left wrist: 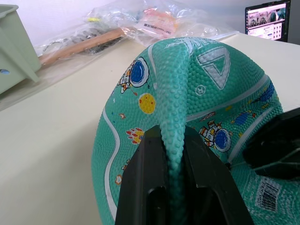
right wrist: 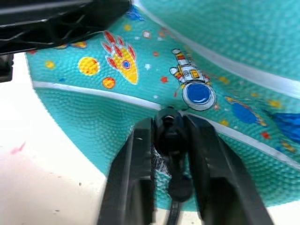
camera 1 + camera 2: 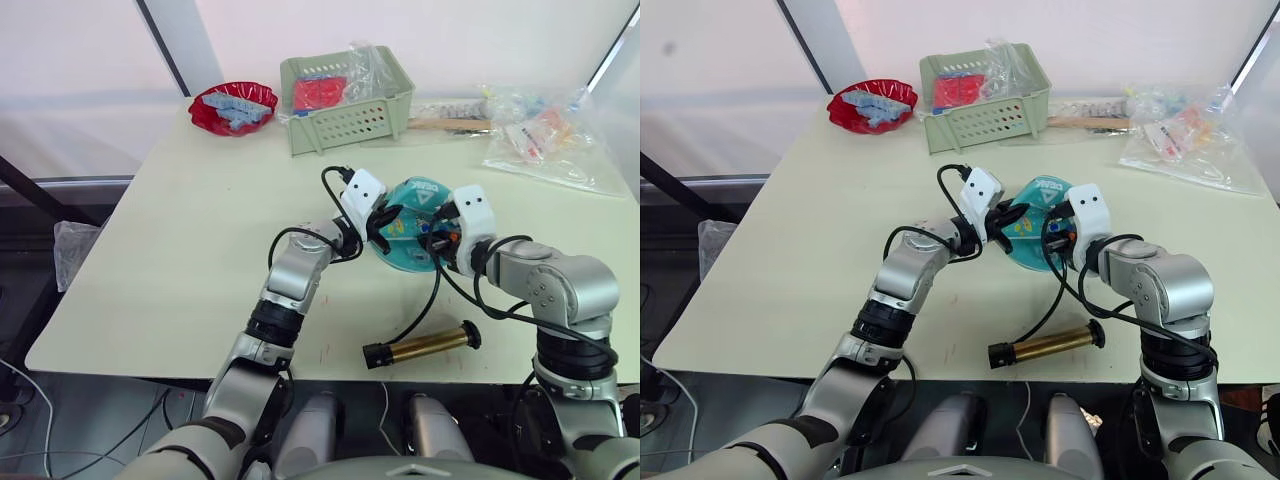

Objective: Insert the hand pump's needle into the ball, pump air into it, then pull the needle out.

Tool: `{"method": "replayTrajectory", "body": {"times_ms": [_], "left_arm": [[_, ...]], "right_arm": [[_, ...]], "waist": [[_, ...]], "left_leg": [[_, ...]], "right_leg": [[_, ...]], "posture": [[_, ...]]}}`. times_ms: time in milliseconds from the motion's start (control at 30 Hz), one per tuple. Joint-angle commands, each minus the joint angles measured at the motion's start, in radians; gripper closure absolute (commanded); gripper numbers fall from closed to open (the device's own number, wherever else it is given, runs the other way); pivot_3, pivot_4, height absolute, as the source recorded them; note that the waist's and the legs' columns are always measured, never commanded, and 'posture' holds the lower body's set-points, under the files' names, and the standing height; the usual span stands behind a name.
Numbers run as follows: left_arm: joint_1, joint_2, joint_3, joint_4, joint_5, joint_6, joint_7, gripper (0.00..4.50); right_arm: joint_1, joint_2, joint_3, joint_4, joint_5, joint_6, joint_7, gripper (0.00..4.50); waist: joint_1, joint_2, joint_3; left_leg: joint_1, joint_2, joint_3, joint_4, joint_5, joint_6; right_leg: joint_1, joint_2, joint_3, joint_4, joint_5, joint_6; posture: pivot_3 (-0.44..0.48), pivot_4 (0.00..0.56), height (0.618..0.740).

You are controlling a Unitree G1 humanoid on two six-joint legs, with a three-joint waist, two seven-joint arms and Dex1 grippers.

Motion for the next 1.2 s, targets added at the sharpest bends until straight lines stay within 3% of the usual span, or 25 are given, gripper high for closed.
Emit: {"method": "replayTrajectory", "body": {"times_ms": [33,300,500,733,1200], "left_arm": [[0.037,-0.003,-0.039,0.038,0.003,0.035,-0.009,4.5],[0.033,-0.002,-0.038,0.046,0.003,0.033,-0.01,4.5],[0.021,-0.006,-0.038,0.06,0.004,0.03,-0.011,4.5],[0.016,-0.01,-0.038,0.064,0.004,0.028,-0.009,4.5],[0.032,-0.007,-0.037,0.053,0.002,0.031,-0.007,4.5]], "right_arm": [[-0.016,-0.016,-0.003,-0.03,-0.001,-0.026,-0.002,4.17],[-0.043,-0.178,0.172,-0.024,-0.021,-0.087,0.067,4.17],[-0.144,-0.328,0.385,0.023,-0.061,-0.169,0.179,4.17],[-0.244,-0.413,0.577,0.11,-0.146,-0.265,0.297,4.17],[-0.374,-0.364,0.758,0.346,-0.312,-0.381,0.467,4.17]], "waist": [[0.0,0.0,0.0],[0.0,0.0,0.0],[0.0,0.0,0.0],[-0.005,0.0,0.0],[-0.029,-0.003,-0.002]], "left_leg": [[0.0,0.0,0.0,0.0,0.0,0.0],[0.0,-0.001,-0.001,0.0,0.0,0.0],[0.0,-0.001,-0.003,0.0,0.0,0.0],[0.0,-0.002,-0.004,0.0,0.0,0.0],[0.015,-0.001,-0.009,0.0,0.0,0.0]], "right_leg": [[0.0,0.0,0.0,0.0,0.0,0.0],[0.001,-0.001,-0.001,-0.002,0.0,0.0],[0.003,-0.001,-0.003,-0.003,0.0,0.0],[0.003,-0.001,-0.004,-0.003,0.0,0.0],[0.018,0.0,-0.008,-0.005,0.0,0.001]], "posture": [[0.0,0.15,0.737],[0.0,0.15,0.737],[0.0,0.15,0.737],[0.0,0.15,0.737],[0.0,0.15,0.737]]}}
